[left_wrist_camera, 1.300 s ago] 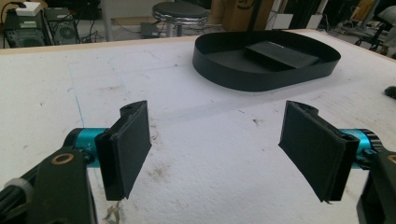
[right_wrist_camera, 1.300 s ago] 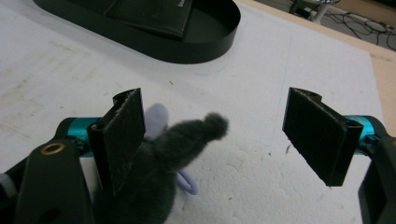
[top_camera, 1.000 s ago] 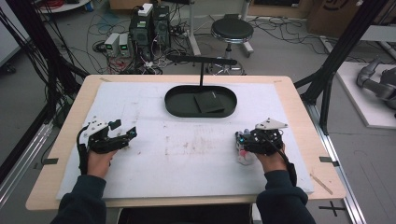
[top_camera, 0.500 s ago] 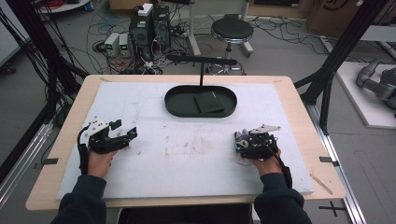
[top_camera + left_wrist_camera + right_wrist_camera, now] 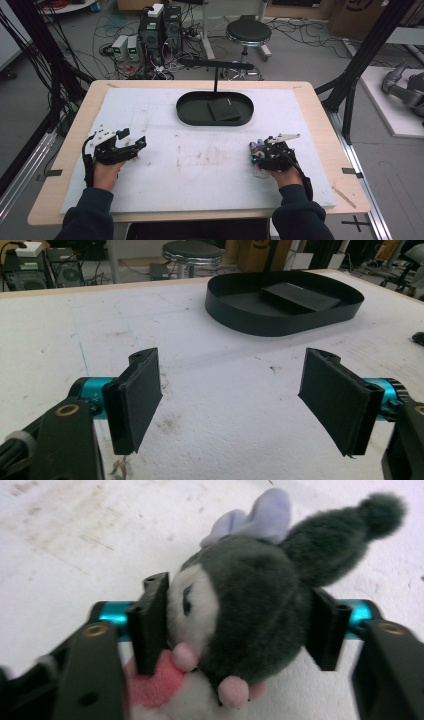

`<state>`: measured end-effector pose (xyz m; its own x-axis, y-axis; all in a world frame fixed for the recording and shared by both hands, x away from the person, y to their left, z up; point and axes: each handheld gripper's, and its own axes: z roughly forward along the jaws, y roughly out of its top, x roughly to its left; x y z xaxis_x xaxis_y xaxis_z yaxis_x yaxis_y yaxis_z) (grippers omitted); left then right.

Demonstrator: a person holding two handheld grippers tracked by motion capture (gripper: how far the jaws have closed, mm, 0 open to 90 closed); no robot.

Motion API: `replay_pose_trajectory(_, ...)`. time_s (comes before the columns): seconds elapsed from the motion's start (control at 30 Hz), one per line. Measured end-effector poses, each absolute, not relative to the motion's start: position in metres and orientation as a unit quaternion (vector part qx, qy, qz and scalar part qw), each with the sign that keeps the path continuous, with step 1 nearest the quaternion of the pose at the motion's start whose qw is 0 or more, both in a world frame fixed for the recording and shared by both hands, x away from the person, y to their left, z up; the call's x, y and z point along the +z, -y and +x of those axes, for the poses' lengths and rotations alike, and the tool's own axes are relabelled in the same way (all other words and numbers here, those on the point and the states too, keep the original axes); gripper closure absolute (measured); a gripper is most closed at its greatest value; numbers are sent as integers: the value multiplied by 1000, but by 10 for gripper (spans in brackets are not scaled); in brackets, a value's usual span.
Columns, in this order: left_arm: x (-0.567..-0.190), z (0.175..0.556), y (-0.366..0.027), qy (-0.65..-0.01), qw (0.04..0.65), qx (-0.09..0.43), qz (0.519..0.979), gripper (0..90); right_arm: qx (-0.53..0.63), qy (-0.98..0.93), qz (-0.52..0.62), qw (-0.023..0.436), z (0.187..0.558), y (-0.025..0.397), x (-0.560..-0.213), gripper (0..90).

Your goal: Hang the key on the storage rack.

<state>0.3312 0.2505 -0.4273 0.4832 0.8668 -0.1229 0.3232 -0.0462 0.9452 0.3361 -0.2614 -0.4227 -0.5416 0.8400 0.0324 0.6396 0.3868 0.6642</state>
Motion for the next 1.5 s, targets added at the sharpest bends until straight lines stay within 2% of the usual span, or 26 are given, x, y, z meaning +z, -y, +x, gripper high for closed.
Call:
replay_pose_trajectory(0.1,-427,331,-250,-438,533,255,677,244,324,-821,442,159,336,262,-420,412)
replay_pose_trajectory(0.13,-427,331,-250,-438,533,255,677,244,332,-824,424,176,335,261,-417,420)
replay_pose_trajectory(0.23,-427,332,-250,-440,533,255,677,244,351,-827,397,189,336,260,-410,421)
replay_pose_trajectory(0.6,-427,332,-249,-437,536,252,677,244,421,-831,303,199,355,259,-375,421)
replay_pose_trajectory(1.2,-427,334,-249,-435,539,252,676,244,478,-801,303,196,430,253,-312,423)
replay_pose_trajectory(1.5,-427,334,-250,-435,538,253,676,245,483,-796,313,187,464,242,-302,426)
